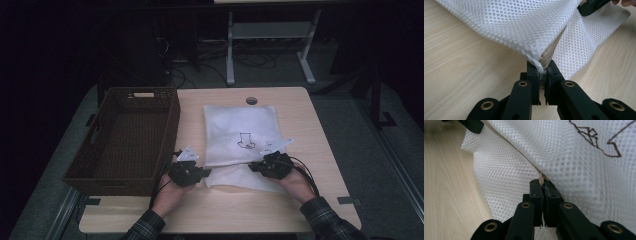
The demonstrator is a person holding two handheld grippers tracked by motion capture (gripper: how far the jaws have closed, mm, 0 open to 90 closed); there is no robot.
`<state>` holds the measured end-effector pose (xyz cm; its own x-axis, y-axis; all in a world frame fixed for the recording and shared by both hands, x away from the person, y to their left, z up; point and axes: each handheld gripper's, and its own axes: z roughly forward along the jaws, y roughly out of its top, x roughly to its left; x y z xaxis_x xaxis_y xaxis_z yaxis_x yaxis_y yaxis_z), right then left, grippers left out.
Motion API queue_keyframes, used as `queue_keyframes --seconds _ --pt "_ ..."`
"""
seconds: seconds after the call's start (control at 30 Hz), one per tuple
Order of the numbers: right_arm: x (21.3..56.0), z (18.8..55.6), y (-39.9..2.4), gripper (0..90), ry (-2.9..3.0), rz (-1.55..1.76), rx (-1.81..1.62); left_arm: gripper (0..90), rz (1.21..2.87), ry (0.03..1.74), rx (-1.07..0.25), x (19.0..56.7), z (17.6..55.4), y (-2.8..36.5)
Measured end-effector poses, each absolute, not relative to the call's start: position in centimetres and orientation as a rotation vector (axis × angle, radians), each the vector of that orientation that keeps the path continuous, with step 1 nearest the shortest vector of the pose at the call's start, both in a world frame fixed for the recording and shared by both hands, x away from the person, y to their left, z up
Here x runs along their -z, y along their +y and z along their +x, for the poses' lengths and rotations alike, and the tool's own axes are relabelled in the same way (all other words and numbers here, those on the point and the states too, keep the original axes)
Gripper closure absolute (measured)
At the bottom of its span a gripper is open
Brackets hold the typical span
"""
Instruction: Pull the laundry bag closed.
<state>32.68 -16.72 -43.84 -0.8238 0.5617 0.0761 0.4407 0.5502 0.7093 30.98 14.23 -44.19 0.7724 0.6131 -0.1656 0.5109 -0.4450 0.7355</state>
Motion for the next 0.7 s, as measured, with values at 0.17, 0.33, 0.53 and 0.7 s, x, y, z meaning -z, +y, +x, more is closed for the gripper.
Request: queue_keyframes --seconds 0.17,0.33,0.53,0.7 --pt "43.9 32.6 -17.2 86.9 2.619 0.867 -1.129 84.1 2.135 0.836 -0.156 44.2 31.0 14.2" --pt "43.9 32.4 -18.1 86.9 2.607 0.892 -1.127 84.1 2.133 0.835 -0.155 44.2 31.0 14.1" --pt "43.9 32.3 -19.0 86.9 2.597 0.917 -1.126 84.1 2.138 0.828 -0.159 44.2 30.9 14.0" --pt "43.9 32.3 -19.1 86.9 2.593 0.911 -1.122 84.1 2.137 0.832 -0.155 44.3 30.9 14.0"
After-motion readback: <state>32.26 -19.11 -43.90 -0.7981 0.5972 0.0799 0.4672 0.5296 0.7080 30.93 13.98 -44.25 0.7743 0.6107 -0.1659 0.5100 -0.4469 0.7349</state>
